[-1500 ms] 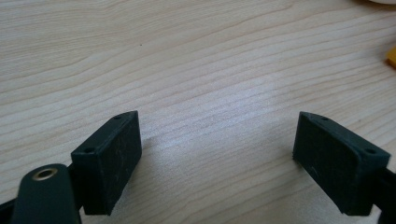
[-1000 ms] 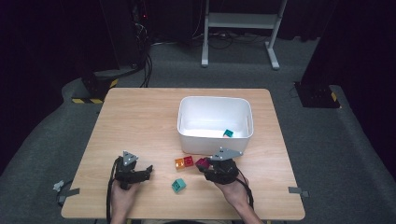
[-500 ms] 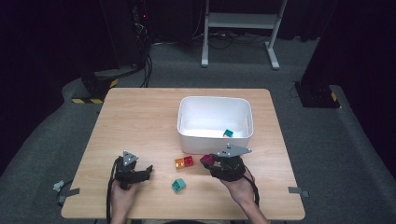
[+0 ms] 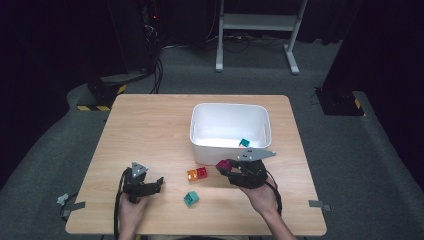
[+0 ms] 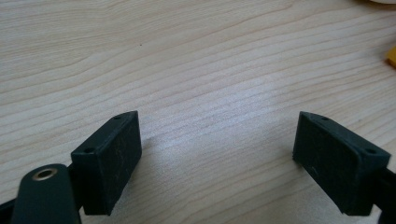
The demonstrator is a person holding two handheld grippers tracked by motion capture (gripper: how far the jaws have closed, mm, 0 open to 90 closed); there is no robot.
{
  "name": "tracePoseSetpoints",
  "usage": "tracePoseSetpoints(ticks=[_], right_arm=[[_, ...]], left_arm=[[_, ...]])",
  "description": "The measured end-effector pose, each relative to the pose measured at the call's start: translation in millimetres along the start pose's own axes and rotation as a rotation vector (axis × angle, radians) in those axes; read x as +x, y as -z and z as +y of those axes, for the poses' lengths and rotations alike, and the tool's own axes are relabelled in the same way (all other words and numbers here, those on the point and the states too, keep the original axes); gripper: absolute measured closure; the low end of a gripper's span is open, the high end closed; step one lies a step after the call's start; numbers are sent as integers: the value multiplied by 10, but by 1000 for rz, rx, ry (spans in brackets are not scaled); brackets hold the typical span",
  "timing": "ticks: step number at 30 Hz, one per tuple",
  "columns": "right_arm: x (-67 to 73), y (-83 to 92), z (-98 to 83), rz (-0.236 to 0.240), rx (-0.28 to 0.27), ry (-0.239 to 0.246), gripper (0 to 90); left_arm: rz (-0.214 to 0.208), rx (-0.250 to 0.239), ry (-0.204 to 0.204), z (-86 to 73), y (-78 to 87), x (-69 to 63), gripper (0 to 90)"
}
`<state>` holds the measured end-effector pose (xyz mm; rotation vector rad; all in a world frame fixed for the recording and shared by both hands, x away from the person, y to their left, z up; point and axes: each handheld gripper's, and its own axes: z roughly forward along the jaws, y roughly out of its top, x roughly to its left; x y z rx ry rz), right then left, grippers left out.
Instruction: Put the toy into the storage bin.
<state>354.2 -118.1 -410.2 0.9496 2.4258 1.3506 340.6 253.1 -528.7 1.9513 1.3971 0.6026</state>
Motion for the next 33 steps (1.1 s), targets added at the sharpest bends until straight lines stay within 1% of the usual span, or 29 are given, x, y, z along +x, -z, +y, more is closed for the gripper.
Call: tracePoseSetpoints(ticks=[6,10,13,15,16,20,24,26,30,33], right_arm=[[-62,76,120,3,7,5,592],[-117,99,184,22,4,-9,592],[-145,128,239,24,-6,-13,592],[-166,145,276,39,-16,-25,592],[-174,154,308,49,-20,-26,593],[-186,185,403,58,-38,-21,592],[-223,167,491,51,-37,-15,592],[-248,149,521,51,-34,-27,592],[-281,119,581,32,-32,-30,592],[-336,86,635,19,-35,-34,592]], left_arm=[[0,0,0,0,0,0,155],[0,0,0,0,0,0,155],[1,0,0,0,0,-1,155],[1,0,0,0,0,-1,155],[1,0,0,0,0,-1,155],[1,0,0,0,0,-1,155],[1,0,0,0,0,-1,155],[1,0,0,0,0,-1,155],[0,0,0,0,0,-1,155],[0,0,0,0,0,0,155]])
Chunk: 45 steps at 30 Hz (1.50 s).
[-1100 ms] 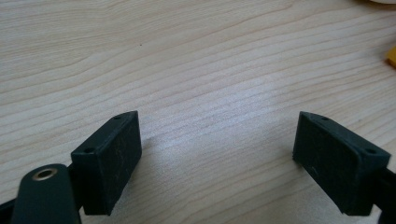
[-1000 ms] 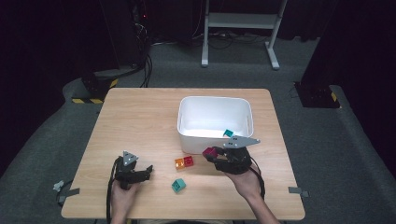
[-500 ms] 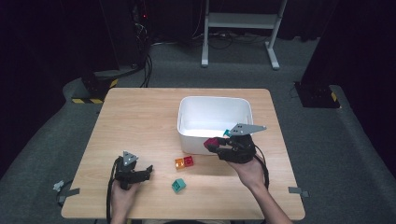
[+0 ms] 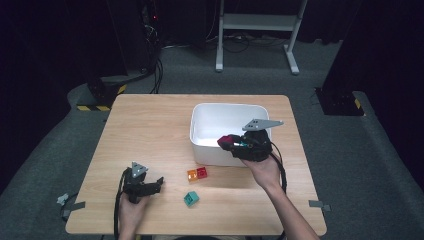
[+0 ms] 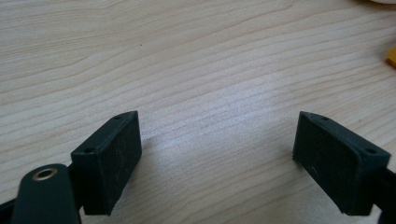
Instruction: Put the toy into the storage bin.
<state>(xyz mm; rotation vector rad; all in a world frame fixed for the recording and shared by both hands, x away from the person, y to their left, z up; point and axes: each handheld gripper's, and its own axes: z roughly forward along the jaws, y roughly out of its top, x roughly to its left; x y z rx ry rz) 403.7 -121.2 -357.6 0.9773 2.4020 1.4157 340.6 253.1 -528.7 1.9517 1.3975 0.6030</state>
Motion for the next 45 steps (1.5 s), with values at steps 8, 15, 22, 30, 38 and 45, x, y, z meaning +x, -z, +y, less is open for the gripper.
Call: tracePoseSetpoints(ticks=[8,15,22,30,38,45], right_arm=[[-110,-56,126,-46,7,-23,592],[-171,-148,143,-68,29,-28,591],[-279,-232,140,-120,39,-52,591],[-435,-308,124,-174,56,-86,587],[-541,-285,78,-192,55,-111,515],[-482,-237,47,-183,46,-85,506]], left_arm=[[0,0,0,0,0,0,155],[-1,0,0,0,0,1,155],[-1,0,0,0,0,1,155],[-1,0,-1,0,0,1,155],[-1,0,-1,0,0,0,155],[-2,-1,-1,-1,0,1,155]])
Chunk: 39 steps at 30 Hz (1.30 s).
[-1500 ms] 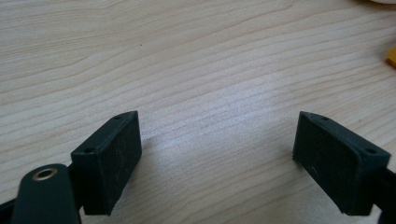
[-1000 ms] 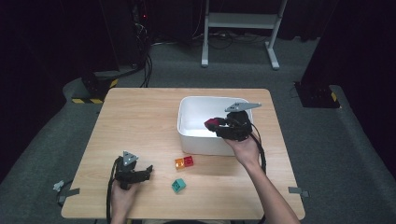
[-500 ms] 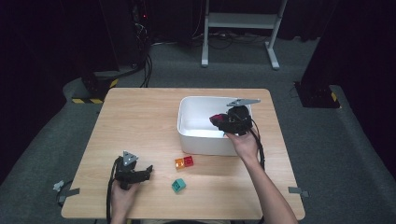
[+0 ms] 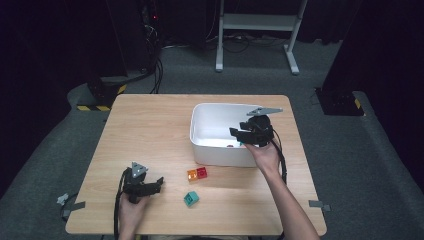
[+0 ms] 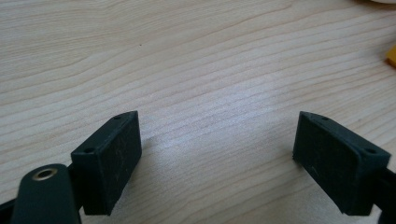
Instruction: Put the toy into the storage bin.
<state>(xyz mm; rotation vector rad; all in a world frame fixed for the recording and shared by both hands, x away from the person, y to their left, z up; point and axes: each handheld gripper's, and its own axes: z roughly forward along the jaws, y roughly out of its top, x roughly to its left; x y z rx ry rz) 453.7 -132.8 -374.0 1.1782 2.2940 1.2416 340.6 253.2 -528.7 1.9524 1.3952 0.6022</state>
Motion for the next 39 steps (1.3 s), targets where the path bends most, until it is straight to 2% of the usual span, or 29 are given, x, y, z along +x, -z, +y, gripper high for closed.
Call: tracePoseSetpoints(ticks=[7,17,28,39], right_arm=[[105,106,-17,18,-33,23,505],[280,238,-111,73,-85,56,514],[442,309,-238,106,-97,99,515],[554,311,-456,139,-102,107,512]], left_arm=[[0,0,0,0,0,0,155],[0,0,0,0,0,0,155],[0,0,0,0,0,0,155],[1,0,0,0,0,0,155]])
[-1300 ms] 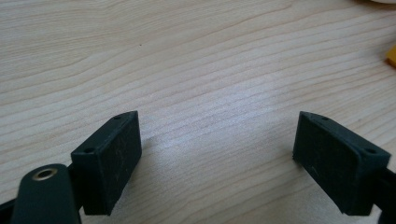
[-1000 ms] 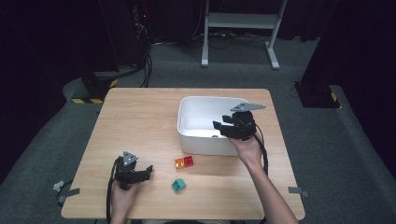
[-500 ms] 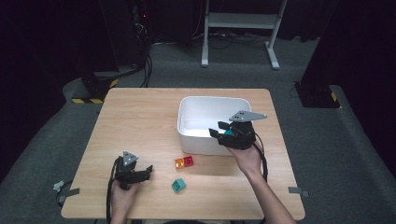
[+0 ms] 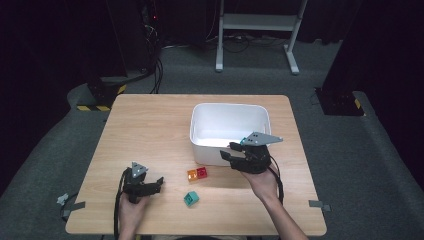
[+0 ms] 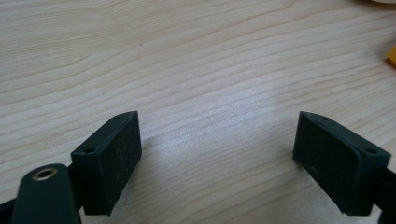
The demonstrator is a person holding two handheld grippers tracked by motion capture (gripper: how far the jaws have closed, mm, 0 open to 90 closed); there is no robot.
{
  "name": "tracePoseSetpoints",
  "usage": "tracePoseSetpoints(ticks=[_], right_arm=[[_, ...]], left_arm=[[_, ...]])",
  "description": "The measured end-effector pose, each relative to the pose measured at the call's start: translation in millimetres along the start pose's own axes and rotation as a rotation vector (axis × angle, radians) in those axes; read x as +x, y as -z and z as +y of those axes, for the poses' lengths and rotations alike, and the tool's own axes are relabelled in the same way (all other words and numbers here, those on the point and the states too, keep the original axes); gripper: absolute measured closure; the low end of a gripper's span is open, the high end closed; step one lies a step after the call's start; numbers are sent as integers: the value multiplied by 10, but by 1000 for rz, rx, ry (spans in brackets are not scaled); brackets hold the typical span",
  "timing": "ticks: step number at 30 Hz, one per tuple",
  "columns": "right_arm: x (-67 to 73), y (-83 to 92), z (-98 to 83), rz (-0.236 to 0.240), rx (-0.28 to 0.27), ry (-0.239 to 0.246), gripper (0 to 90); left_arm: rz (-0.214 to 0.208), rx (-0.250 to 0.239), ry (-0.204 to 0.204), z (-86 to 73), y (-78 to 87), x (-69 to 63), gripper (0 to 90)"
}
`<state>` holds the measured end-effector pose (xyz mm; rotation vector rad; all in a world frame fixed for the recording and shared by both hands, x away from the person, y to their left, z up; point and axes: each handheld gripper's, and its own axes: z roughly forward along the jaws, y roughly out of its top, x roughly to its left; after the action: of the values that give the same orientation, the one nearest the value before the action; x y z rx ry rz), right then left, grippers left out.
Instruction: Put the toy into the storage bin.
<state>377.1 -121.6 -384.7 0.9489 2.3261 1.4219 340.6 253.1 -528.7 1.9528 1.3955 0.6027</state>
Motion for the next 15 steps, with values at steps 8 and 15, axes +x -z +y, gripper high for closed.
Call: tracePoseSetpoints(ticks=[8,15], right_arm=[[102,-76,-205,24,-10,-9,517],[207,-243,-377,67,19,-15,515]], left_arm=[[1,1,-1,0,1,0,155],[0,0,0,0,0,-1,155]])
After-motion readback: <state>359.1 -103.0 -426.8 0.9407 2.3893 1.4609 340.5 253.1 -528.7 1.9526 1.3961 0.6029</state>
